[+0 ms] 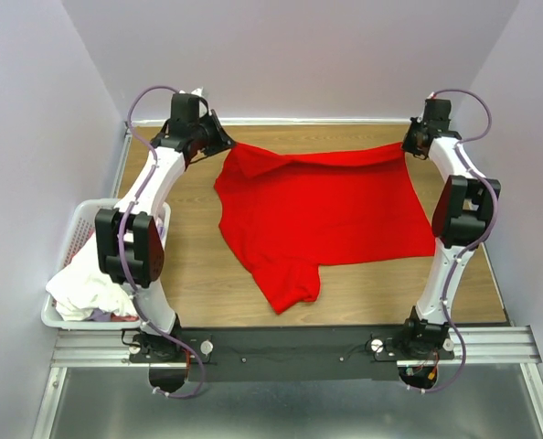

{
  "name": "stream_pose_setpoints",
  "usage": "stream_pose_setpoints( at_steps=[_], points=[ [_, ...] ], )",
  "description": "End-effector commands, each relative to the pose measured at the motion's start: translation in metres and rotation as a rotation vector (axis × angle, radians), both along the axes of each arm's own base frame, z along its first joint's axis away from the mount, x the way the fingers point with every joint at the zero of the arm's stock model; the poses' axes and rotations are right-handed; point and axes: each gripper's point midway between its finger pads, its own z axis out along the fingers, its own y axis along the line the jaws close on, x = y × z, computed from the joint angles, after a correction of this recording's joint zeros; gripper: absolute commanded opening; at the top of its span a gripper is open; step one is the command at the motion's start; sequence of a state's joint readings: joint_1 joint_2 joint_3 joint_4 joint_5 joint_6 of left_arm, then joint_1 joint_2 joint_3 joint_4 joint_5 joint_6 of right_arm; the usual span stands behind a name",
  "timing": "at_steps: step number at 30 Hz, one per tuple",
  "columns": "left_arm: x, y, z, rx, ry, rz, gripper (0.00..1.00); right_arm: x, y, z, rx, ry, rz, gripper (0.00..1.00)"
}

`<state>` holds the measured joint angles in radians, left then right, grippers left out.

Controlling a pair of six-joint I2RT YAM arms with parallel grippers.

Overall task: Fold and stack the t-shirts
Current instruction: Fold the tshirt

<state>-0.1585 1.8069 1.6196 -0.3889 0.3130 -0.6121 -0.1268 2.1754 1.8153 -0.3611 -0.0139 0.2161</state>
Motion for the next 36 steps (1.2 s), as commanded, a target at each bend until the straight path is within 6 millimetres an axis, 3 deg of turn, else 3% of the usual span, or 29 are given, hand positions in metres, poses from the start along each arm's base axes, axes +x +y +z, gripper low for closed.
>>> stream_pose_setpoints(
  at_steps=[1,8,12,16,22,28,36],
  points=[
    [-0.023,-0.003,-0.001,-0.040,0.028,-0.024,0.00,-0.012,-0.008,0.015,-0.020,-0.006,-0.007,0.03],
    [-0.061,-0.016,-0.015,-0.104,0.078,-0.076,0.00,-0.026,-0.008,0.003,-0.010,0.033,-0.016,0.04],
    [-0.076,-0.013,-0.030,-0.093,0.107,-0.069,0.00,-0.031,-0.013,-0.005,-0.025,0.056,-0.037,0.03],
    [-0.093,-0.013,-0.065,-0.099,0.177,-0.061,0.00,-0.034,-0.011,-0.018,-0.011,0.083,-0.037,0.04],
    [-0.105,-0.017,-0.099,-0.126,0.254,-0.078,0.00,-0.039,-0.014,-0.042,0.001,0.133,-0.065,0.05],
    [-0.109,-0.018,-0.102,-0.127,0.255,-0.094,0.00,-0.044,-0.022,-0.069,0.017,0.184,-0.103,0.07],
    [-0.111,-0.021,-0.109,-0.127,0.275,-0.104,0.00,-0.051,-0.025,-0.074,0.016,0.219,-0.133,0.16]
  ],
)
